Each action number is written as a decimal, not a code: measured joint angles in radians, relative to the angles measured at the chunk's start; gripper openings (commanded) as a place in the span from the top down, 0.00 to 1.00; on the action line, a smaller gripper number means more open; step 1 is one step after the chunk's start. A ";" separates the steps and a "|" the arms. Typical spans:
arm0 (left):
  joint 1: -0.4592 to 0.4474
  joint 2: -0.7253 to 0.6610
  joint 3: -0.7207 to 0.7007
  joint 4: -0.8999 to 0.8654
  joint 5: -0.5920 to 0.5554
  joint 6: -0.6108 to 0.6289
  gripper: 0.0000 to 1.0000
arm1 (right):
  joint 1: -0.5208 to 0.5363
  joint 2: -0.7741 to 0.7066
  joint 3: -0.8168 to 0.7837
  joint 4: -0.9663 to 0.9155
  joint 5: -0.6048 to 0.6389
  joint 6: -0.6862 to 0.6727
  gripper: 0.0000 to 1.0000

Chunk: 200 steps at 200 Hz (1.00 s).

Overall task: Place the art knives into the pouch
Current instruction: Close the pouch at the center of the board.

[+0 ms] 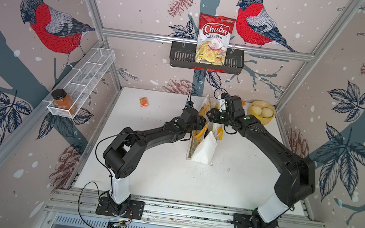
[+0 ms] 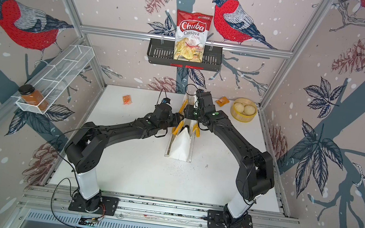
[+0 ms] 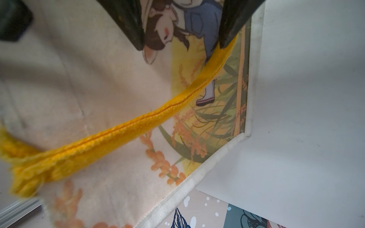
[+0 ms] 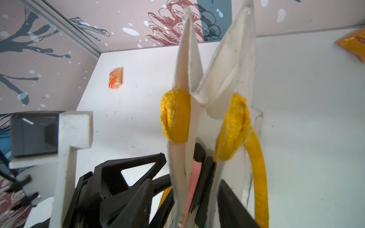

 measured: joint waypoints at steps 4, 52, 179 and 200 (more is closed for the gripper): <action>0.000 0.000 0.000 0.002 0.002 0.000 0.39 | 0.003 0.003 0.005 -0.003 0.000 0.000 0.51; 0.000 0.000 0.000 0.014 0.013 -0.016 0.40 | 0.042 0.048 0.079 -0.043 0.045 0.000 0.55; 0.000 -0.019 -0.002 0.030 0.015 -0.015 0.39 | 0.055 0.097 0.146 -0.103 0.095 0.000 1.00; 0.001 -0.051 -0.007 0.010 -0.002 0.008 0.39 | 0.047 0.097 0.144 -0.104 0.095 0.000 1.00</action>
